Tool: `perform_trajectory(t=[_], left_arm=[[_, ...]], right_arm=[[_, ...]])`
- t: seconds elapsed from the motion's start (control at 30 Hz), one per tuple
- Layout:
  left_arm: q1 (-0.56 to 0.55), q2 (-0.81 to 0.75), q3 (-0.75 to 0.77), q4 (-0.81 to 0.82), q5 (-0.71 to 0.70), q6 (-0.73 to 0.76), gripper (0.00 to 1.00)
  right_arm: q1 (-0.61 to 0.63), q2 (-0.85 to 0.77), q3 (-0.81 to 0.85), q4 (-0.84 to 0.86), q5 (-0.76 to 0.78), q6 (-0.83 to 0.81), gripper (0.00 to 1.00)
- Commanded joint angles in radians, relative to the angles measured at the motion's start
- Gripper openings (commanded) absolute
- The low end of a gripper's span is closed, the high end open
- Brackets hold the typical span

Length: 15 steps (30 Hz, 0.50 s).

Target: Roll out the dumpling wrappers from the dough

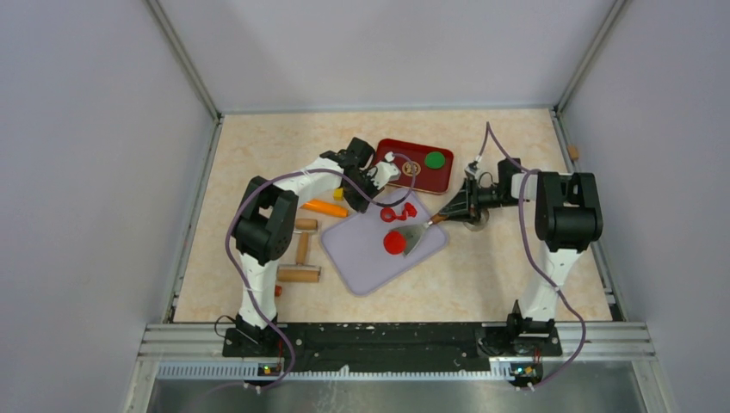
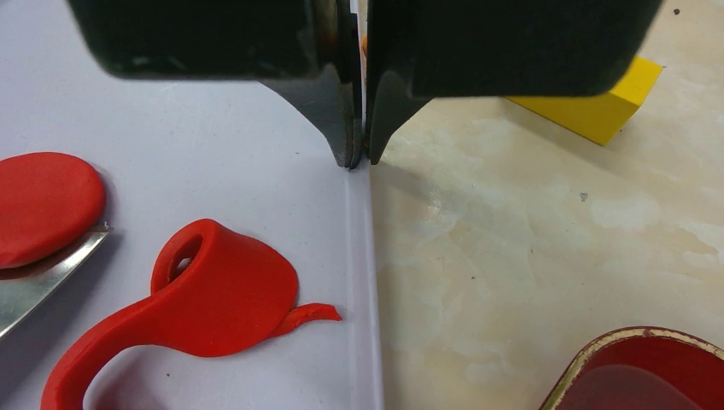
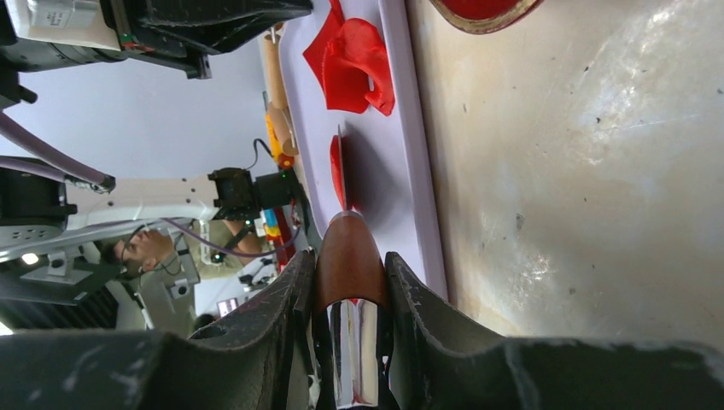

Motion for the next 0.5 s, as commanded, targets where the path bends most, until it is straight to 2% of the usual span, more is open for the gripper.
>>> perform_trajectory(t=[0.0, 0.47], left_arm=[[-0.010, -0.021, 0.003, 0.024, -0.009, 0.022, 0.00], [-0.002, -0.036, 0.015, 0.031, -0.028, 0.022, 0.00]], right_arm=[[0.001, 0.024, -0.034, 0.191, -0.015, 0.096, 0.00], [0.000, -0.026, -0.017, 0.153, -0.134, 0.107, 0.00]])
